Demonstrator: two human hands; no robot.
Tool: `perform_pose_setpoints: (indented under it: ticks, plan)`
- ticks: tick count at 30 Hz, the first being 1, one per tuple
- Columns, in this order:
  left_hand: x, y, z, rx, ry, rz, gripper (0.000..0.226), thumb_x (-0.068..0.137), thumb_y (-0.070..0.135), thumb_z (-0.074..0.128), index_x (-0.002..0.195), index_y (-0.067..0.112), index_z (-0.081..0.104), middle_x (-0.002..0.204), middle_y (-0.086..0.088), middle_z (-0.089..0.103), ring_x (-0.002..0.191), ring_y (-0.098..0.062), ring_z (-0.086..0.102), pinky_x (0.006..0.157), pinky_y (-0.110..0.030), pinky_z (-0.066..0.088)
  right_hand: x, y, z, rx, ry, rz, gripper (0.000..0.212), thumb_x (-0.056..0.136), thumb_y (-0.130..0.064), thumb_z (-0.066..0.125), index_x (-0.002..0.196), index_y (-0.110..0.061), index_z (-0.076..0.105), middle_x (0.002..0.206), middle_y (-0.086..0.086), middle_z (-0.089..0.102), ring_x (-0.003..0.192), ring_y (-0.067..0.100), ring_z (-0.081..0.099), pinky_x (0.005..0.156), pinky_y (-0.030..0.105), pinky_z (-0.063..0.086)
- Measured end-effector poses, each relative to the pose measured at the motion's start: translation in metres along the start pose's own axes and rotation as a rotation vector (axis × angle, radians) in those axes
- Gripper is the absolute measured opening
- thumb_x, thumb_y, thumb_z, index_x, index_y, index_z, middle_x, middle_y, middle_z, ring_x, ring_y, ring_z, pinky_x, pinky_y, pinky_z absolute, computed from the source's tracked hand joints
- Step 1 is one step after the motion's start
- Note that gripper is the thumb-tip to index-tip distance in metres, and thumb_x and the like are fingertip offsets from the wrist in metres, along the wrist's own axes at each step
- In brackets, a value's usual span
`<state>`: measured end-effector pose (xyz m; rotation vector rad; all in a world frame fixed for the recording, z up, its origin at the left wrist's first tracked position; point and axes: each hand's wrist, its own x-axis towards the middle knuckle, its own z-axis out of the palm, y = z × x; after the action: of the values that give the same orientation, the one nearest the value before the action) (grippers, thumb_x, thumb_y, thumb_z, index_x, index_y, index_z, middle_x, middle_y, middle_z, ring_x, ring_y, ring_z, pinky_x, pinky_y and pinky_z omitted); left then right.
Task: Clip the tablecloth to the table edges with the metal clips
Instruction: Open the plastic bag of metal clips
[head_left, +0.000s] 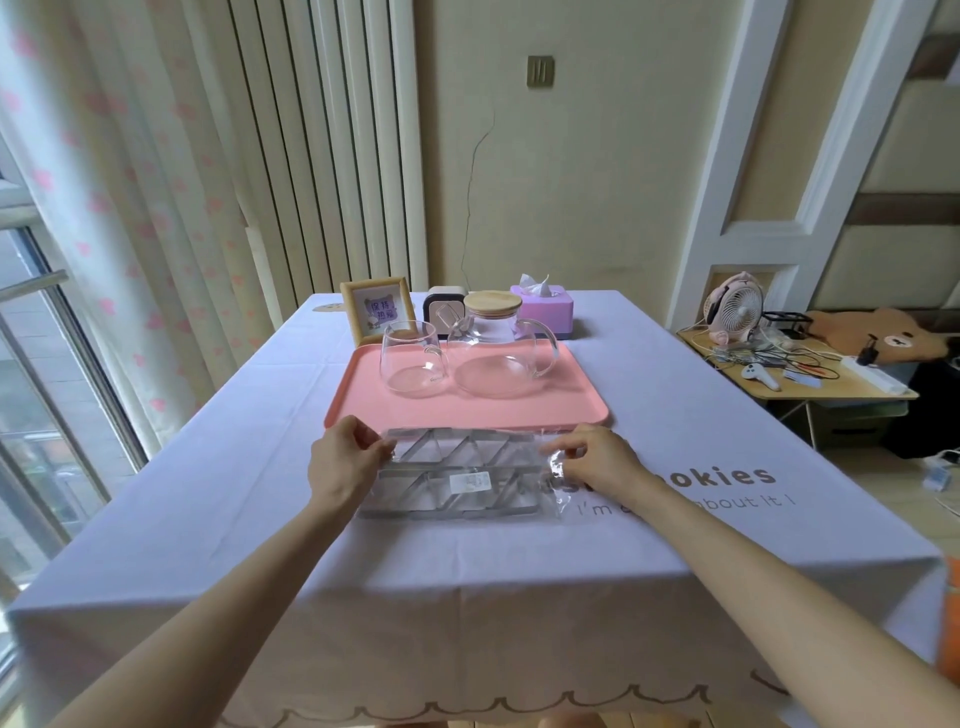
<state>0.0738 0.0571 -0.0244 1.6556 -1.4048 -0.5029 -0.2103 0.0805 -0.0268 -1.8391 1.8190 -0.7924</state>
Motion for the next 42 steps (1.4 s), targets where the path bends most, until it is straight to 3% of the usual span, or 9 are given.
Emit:
perform_pose_setpoints:
  ticks: [5,7,10,14,18,25,33,39,42]
  plan:
    - [0.003,-0.002,0.002,0.003,0.022,0.011,0.022,0.081,0.024,0.070,0.073,0.008,0.056,0.070,-0.003,0.069,0.072,-0.025,0.061,0.060,-0.031,0.042,0.003,-0.001,0.001,0.356,-0.027,0.071,0.012,0.077,-0.004,0.071,0.079,-0.016,0.074,0.065,-0.012,0.061,0.056,0.005,0.052,0.055,0.023,0.042]
    - [0.002,-0.001,0.002,-0.001,0.022,0.019,0.023,0.081,0.024,0.071,0.073,0.008,0.056,0.068,-0.001,0.067,0.067,-0.022,0.060,0.056,-0.028,0.038,0.005,-0.005,0.001,0.409,-0.053,0.107,0.003,0.078,-0.005,0.071,0.078,-0.006,0.074,0.055,-0.016,0.063,0.057,0.006,0.055,0.059,0.023,0.043]
    - [0.002,-0.001,0.001,-0.027,0.031,0.014,0.023,0.079,0.024,0.072,0.074,0.007,0.058,0.066,0.000,0.067,0.066,-0.021,0.061,0.055,-0.028,0.039,0.008,-0.010,-0.002,0.472,-0.047,0.166,0.020,0.078,-0.013,0.074,0.059,-0.009,0.068,0.045,-0.011,0.055,0.053,0.008,0.047,0.057,0.024,0.036]
    - [0.002,0.000,-0.001,-0.049,0.045,0.029,0.024,0.077,0.024,0.074,0.071,0.009,0.057,0.068,-0.001,0.068,0.074,-0.023,0.063,0.065,-0.033,0.045,0.012,-0.010,0.002,0.382,-0.043,0.185,0.003,0.078,-0.009,0.072,0.077,-0.007,0.074,0.071,0.002,0.065,0.060,0.009,0.055,0.055,0.018,0.041]
    - [0.002,0.000,-0.003,-0.073,0.040,0.030,0.025,0.076,0.024,0.076,0.071,0.008,0.058,0.067,-0.002,0.069,0.075,-0.024,0.065,0.071,-0.038,0.051,0.011,-0.011,0.006,0.392,-0.002,0.173,0.008,0.076,0.000,0.072,0.082,-0.005,0.072,0.068,-0.002,0.063,0.038,-0.006,0.049,0.035,0.009,0.031]
    - [0.008,-0.007,-0.006,-0.053,0.012,0.005,0.023,0.078,0.027,0.073,0.070,0.010,0.061,0.068,-0.003,0.069,0.076,-0.024,0.066,0.072,-0.039,0.051,0.004,-0.009,0.011,0.417,0.044,0.183,0.034,0.072,0.010,0.065,0.049,-0.015,0.061,0.044,-0.012,0.056,0.042,0.009,0.050,0.042,0.019,0.038]
    - [0.032,-0.029,-0.045,0.153,0.113,-0.050,0.021,0.083,0.028,0.068,0.069,0.015,0.062,0.063,0.004,0.066,0.076,-0.022,0.065,0.067,-0.032,0.046,0.002,0.003,-0.003,0.223,0.130,0.157,0.023,0.066,-0.001,0.070,0.051,-0.017,0.064,0.046,0.000,0.060,0.043,0.018,0.051,0.054,0.030,0.043]
    - [0.047,-0.041,-0.068,0.405,0.228,-0.022,0.017,0.085,0.028,0.066,0.081,0.012,0.063,0.083,-0.006,0.072,0.087,-0.029,0.058,0.071,-0.035,0.039,0.001,0.014,-0.008,0.171,0.162,0.196,0.026,0.065,-0.004,0.072,0.048,-0.023,0.065,0.045,-0.006,0.061,0.054,0.016,0.057,0.070,0.036,0.051]
    - [0.044,-0.040,-0.058,0.575,0.256,0.125,0.036,0.080,0.027,0.071,0.106,0.007,0.057,0.106,-0.015,0.063,0.104,-0.036,0.049,0.081,-0.042,0.034,0.000,0.016,-0.008,0.145,0.141,0.187,0.028,0.069,-0.005,0.073,0.048,-0.021,0.063,0.048,-0.006,0.062,0.054,0.013,0.056,0.071,0.033,0.051]
